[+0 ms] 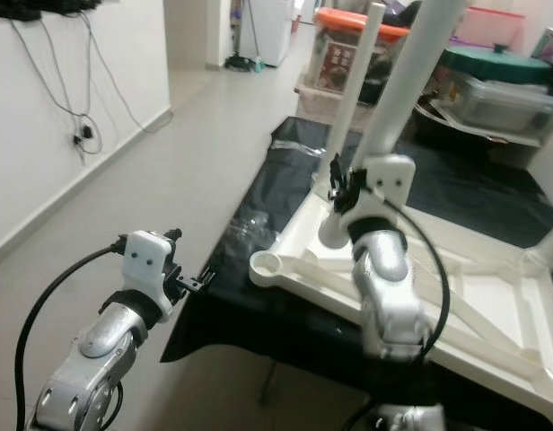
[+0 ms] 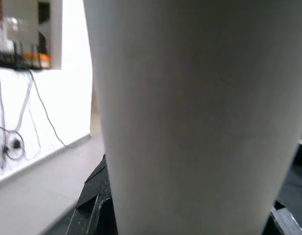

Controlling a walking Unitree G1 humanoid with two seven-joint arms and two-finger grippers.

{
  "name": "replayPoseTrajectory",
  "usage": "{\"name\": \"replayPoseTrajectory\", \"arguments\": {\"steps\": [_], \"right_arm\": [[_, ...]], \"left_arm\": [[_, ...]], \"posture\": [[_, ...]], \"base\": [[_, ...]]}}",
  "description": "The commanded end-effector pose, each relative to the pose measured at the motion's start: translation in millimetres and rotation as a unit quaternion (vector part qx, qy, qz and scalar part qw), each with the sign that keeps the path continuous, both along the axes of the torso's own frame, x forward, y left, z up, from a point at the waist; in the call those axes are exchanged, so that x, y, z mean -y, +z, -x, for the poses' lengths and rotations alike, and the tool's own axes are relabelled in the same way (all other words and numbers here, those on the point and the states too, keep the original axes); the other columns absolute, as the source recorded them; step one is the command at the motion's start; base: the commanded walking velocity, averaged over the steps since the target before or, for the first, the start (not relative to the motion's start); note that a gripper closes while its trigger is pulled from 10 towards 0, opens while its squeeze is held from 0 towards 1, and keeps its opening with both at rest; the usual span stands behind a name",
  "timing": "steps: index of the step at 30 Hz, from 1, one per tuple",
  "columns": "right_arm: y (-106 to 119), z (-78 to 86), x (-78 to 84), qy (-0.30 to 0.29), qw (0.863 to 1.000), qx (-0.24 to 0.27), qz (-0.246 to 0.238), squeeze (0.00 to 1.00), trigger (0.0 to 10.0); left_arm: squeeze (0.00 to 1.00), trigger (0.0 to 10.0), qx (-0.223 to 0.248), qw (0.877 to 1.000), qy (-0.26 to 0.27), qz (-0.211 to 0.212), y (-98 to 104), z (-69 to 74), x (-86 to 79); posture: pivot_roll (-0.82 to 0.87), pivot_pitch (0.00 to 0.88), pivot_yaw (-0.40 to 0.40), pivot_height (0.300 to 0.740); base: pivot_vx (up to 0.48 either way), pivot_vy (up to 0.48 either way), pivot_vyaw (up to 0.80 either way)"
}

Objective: Building children table

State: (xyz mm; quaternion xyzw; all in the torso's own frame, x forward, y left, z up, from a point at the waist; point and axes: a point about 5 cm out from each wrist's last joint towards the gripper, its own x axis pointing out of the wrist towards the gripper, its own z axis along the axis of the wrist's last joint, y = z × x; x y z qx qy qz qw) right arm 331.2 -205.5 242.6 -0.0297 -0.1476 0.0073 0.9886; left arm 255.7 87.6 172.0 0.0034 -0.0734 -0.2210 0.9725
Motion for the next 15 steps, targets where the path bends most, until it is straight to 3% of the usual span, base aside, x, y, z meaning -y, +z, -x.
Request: {"name": "replayPoseTrajectory", "arguments": {"steps": [1, 4, 6, 7, 9, 15], "right_arm": [[-3, -6.5, 4.4, 0.021, 1.000, -0.018, -0.008, 0.00, 10.0], [-4, -20.7, 5.9, 0.076, 0.996, -0.053, -0.009, 0.00, 10.0], [-4, -20.7, 5.9, 0.076, 0.996, -0.053, -0.009, 0.00, 10.0], [0, -37.2, 3.4, 0.117, 0.990, -0.066, -0.031, 0.00, 10.0], [10, -48.4, -1.4, 0.148, 0.986, -0.061, -0.055, 0.00, 10.0], [20, -53.4, -4.2, 0.171, 0.982, -0.045, -0.071, 0.00, 10.0]], "left_arm": [[0.00, 10.0, -0.011, 1.000, -0.013, 0.002, -2, 4.8, 2.5], [0.00, 10.0, -0.016, 1.000, -0.024, -0.003, -3, 11.3, 3.4], [0.00, 10.0, -0.016, 1.000, -0.024, -0.003, -3, 11.3, 3.4], [0.00, 10.0, -0.024, 0.999, -0.033, -0.005, -2, 16.8, 4.1], [0.00, 10.0, -0.030, 0.999, -0.040, -0.004, 0, 21.3, 5.5], [0.00, 10.0, -0.035, 0.998, -0.044, -0.003, 0, 25.0, 6.4]], "posture": [[0.09, 0.071, -0.128, 0.740], [0.09, 0.115, -0.132, 0.740], [0.09, 0.115, -0.132, 0.740], [0.10, 0.180, -0.134, 0.740], [0.10, 0.197, -0.137, 0.740], [0.10, 0.230, -0.141, 0.740]], "base": [[0.000, 0.000, 0.00], [0.000, 0.000, 0.00], [0.000, 0.000, 0.00], [0.000, 0.000, 0.00], [0.000, 0.000, 0.00], [0.000, 0.000, 0.00]]}}
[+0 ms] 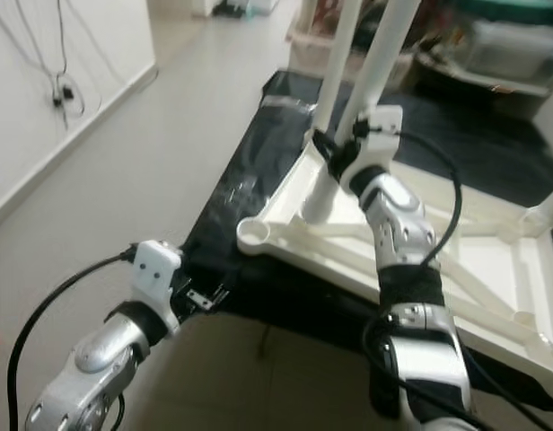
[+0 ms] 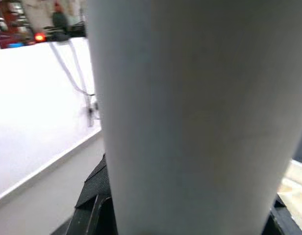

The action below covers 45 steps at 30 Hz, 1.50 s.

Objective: Building children table

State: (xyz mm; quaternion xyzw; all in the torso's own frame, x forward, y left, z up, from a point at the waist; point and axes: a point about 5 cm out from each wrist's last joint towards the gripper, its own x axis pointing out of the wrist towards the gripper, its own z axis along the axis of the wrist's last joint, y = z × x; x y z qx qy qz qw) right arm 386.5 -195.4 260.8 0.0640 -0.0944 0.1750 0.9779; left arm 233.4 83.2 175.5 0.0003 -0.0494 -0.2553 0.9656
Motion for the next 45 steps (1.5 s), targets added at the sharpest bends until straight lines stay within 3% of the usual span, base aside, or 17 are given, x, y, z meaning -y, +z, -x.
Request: {"name": "replayPoseTrajectory", "arguments": {"steps": [1, 2, 4, 5, 8, 11, 17, 20, 22, 28, 33, 35, 39, 41, 45], "right_arm": [[13, -1.0, 5.2, 0.007, 0.999, 0.031, -0.029, 0.00, 10.0], [13, -1.0, 5.2, 0.007, 0.999, 0.031, -0.029, 0.00, 10.0], [38, -4.7, 5.3, 0.045, 0.992, 0.069, -0.093, 0.00, 10.0], [38, -4.7, 5.3, 0.045, 0.992, 0.069, -0.093, 0.00, 10.0], [46, -4.4, -2.6, 0.130, 0.980, 0.078, -0.127, 0.00, 10.0], [41, -4.4, -11.4, 0.186, 0.972, 0.069, -0.124, 0.00, 10.0], [31, -3.0, -24.9, 0.243, 0.963, 0.051, -0.109, 0.00, 10.0], [25, 2.2, -37.0, 0.317, 0.942, 0.036, -0.099, 0.00, 10.0], [25, 2.2, -37.0, 0.317, 0.942, 0.036, -0.099, 0.00, 10.0], [18, 7.1, -45.7, 0.374, 0.924, 0.021, -0.076, 0.00, 10.0], [12, 7.3, -46.9, 0.381, 0.923, 0.009, -0.047, 0.00, 10.0], [1, 5.7, -46.7, 0.369, 0.929, -0.010, 0.021, 0.00, 10.0], [-2, 4.9, -46.4, 0.363, 0.931, -0.016, 0.044, 0.00, 10.0], [-6, -0.5, -44.7, 0.328, 0.941, -0.029, 0.078, 0.00, 10.0], [-6, -3.3, -43.6, 0.309, 0.946, -0.034, 0.086, 0.00, 10.0]], "left_arm": [[0.00, 10.0, -0.015, 1.000, -0.012, 0.003, -2, 5.5, 2.6], [0.00, 10.0, -0.015, 1.000, -0.012, 0.003, -2, 5.5, 2.6], [0.00, 10.0, -0.023, 1.000, -0.015, 0.005, -1, 11.4, 3.4], [0.00, 10.0, -0.023, 1.000, -0.015, 0.005, -1, 11.4, 3.4], [0.00, 10.0, -0.032, 0.999, -0.012, 0.006, -2, 16.1, 3.2], [0.00, 10.0, -0.038, 0.999, -0.013, 0.006, -2, 20.2, 3.9], [0.00, 10.0, -0.043, 0.999, -0.013, 0.006, -2, 22.6, 4.3], [0.00, 10.0, -0.047, 0.999, -0.011, 0.005, -1, 23.6, 3.8], [0.00, 10.0, -0.047, 0.999, -0.011, 0.005, -1, 23.6, 3.8], [0.00, 10.0, -0.050, 0.999, -0.008, 0.006, -1, 24.3, 3.3], [0.00, 10.0, -0.052, 0.999, -0.007, 0.006, 0, 24.7, 3.9], [0.00, 10.0, -0.052, 0.999, -0.007, 0.006, 0, 24.7, 4.3], [0.00, 10.0, -0.052, 0.999, -0.007, 0.006, 0, 24.7, 4.3], [0.00, 10.0, -0.052, 0.999, -0.007, 0.008, 0, 24.4, 5.5], [0.00, 10.0, -0.051, 0.999, -0.008, 0.009, 0, 24.2, 6.8]], "posture": [[0.10, 0.240, -0.142, 0.740], [0.10, 0.240, -0.142, 0.740], [0.11, 0.259, -0.148, 0.740], [0.11, 0.259, -0.148, 0.740], [0.11, 0.273, -0.151, 0.740], [0.10, 0.284, -0.153, 0.740], [0.10, 0.287, -0.155, 0.740], [0.10, 0.285, -0.156, 0.740], [0.10, 0.285, -0.156, 0.740], [0.10, 0.283, -0.156, 0.740], [0.10, 0.280, -0.156, 0.740], [0.10, 0.272, -0.158, 0.740], [0.10, 0.270, -0.157, 0.740], [0.09, 0.264, -0.156, 0.740], [0.09, 0.264, -0.156, 0.740]], "base": [[0.000, 0.000, 0.00], [0.000, 0.000, 0.00], [0.000, 0.000, 0.00], [0.000, 0.000, 0.00], [0.000, 0.000, 0.00], [0.000, 0.000, 0.00], [0.000, 0.000, 0.00], [0.000, 0.000, 0.00], [0.000, 0.000, 0.00], [0.000, 0.000, 0.00], [0.000, 0.000, 0.00], [0.000, 0.000, 0.00], [0.000, 0.000, 0.00], [0.000, 0.000, 0.00], [0.000, 0.000, 0.00]]}}
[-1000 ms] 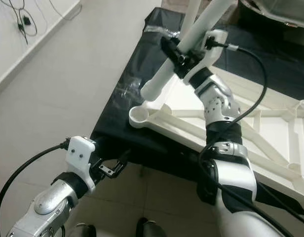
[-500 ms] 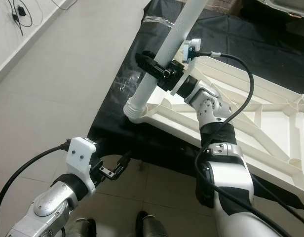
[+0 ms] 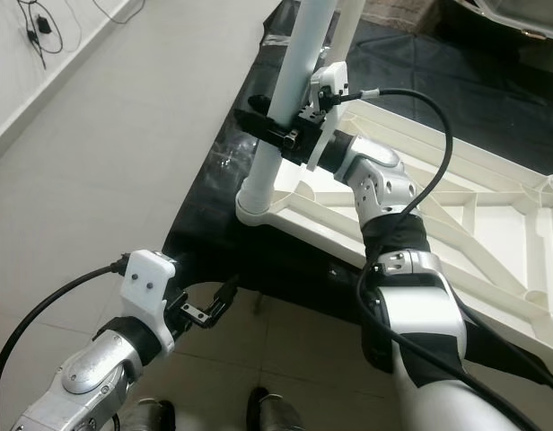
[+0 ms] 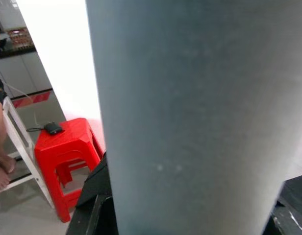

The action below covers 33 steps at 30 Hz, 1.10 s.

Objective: Building children table

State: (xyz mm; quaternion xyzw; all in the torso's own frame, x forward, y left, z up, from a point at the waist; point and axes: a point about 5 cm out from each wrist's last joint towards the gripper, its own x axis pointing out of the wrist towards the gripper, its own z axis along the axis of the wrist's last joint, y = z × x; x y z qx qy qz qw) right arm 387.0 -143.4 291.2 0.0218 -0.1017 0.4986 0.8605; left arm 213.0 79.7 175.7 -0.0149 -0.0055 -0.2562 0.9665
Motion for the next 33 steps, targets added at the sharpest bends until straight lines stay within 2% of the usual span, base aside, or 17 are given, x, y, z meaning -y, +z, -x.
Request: {"name": "replayPoseTrajectory", "arguments": {"steps": [1, 6, 16, 20, 25, 30, 33], "right_arm": [[-37, -2.9, 8.5, -0.030, 0.996, -0.067, 0.047, 0.00, 10.0], [-42, -3.7, 7.2, -0.033, 0.995, -0.078, 0.054, 0.00, 10.0], [-75, 7.1, -9.6, 0.029, 0.988, -0.094, 0.121, 0.00, 10.0], [-85, 6.4, -9.5, 0.017, 0.984, -0.102, 0.142, 0.00, 10.0], [-91, 3.7, -3.0, -0.028, 0.984, -0.113, 0.135, 0.00, 10.0], [-92, 0.9, 14.6, -0.123, 0.981, -0.132, 0.070, 0.00, 10.0], [-91, -0.1, 21.2, -0.157, 0.977, -0.132, 0.053, 0.00, 10.0]], "left_arm": [[0.00, 10.0, -0.005, 1.000, -0.006, 0.006, 0, 3.8, 3.3], [0.00, 10.0, -0.005, 1.000, -0.003, 0.006, 0, 4.4, 2.5], [0.00, 10.0, -0.004, 1.000, 0.001, 0.005, 0, 4.6, 1.5], [0.00, 10.0, -0.003, 1.000, 0.003, 0.004, 1, 4.3, 0.9], [0.00, 10.0, -0.002, 1.000, 0.005, 0.003, 1, 3.8, 0.3], [0.00, 10.0, 0.000, 1.000, 0.007, 0.001, 2, 1.0, -1.0], [0.00, 10.0, 0.001, 1.000, 0.008, 0.000, 2, 0.1, -1.4]], "posture": [[0.09, 0.264, -0.156, 0.740], [0.10, 0.257, -0.162, 0.740], [0.10, 0.251, -0.163, 0.740], [0.10, 0.251, -0.163, 0.740], [0.10, 0.256, -0.162, 0.740], [0.10, 0.259, -0.153, 0.740], [0.10, 0.258, -0.150, 0.740]], "base": [[0.000, 0.000, 0.00], [0.000, 0.000, 0.00], [0.000, 0.000, 0.00], [0.000, 0.000, 0.00], [0.000, 0.000, 0.00], [0.000, 0.000, 0.00], [0.000, 0.000, 0.00]]}}
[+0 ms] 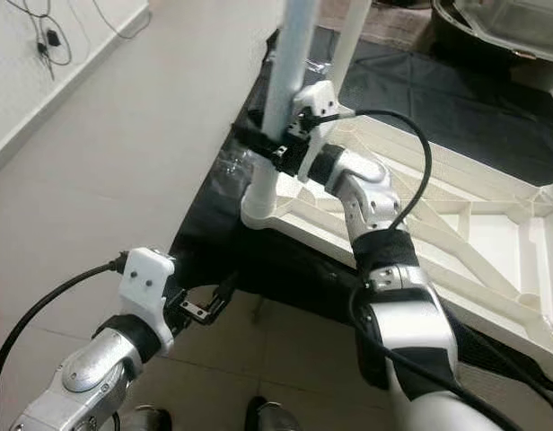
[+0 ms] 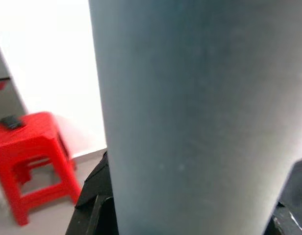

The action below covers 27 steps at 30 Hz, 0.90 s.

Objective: Building children table

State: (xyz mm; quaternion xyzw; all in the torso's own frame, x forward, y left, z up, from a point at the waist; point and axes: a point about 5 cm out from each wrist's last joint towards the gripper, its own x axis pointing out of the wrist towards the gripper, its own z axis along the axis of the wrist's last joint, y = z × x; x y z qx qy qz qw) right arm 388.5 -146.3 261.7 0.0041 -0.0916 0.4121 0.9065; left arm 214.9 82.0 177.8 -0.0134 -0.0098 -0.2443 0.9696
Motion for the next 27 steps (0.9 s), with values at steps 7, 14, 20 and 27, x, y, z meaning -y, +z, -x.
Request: {"name": "replayPoseTrajectory", "arguments": {"steps": [7, 14, 20, 27], "right_arm": [[-61, 10.7, 31.2, -0.165, 0.981, -0.099, -0.009, 0.00, 10.0], [-64, 22.9, 30.3, -0.271, 0.959, -0.086, -0.007, 0.00, 10.0], [-57, 23.2, 47.1, -0.504, 0.855, -0.108, -0.064, 0.00, 10.0], [-50, 43.1, 56.4, -0.665, 0.735, -0.096, -0.089, 0.00, 10.0]], "left_arm": [[0.00, 10.0, 0.002, 1.000, -0.003, -0.001, 1, -2.6, -0.1], [0.00, 10.0, 0.008, 1.000, 0.001, -0.004, 3, -7.7, -1.9], [0.00, 10.0, 0.011, 1.000, 0.002, -0.004, 3, -9.7, -2.0], [0.00, 10.0, 0.014, 1.000, 0.001, -0.004, 4, -11.5, -1.8]], "posture": [[0.10, 0.254, -0.141, 0.740], [0.10, 0.251, -0.134, 0.740], [0.10, 0.247, -0.129, 0.740], [0.10, 0.244, -0.128, 0.740]], "base": [[0.000, 0.000, 0.00], [0.000, 0.000, 0.00], [0.000, 0.000, 0.00], [0.000, 0.000, 0.00]]}}
